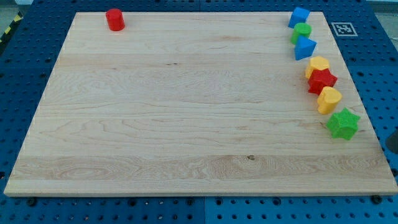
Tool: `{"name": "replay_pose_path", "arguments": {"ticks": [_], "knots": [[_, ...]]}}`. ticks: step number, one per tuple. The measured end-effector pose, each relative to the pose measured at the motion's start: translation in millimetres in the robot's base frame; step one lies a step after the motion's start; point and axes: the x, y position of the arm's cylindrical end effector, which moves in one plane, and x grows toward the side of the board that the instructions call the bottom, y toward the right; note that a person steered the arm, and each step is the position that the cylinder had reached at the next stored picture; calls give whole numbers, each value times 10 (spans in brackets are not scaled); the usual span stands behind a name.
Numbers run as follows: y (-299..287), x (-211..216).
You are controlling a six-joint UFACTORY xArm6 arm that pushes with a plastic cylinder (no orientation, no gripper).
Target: Point at the yellow heart
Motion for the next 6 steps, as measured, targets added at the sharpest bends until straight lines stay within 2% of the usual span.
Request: {"name": "replay_pose_path", "arguments": {"ticks": [2, 6], "knots": [[-123, -753], [-510, -1129]]}}
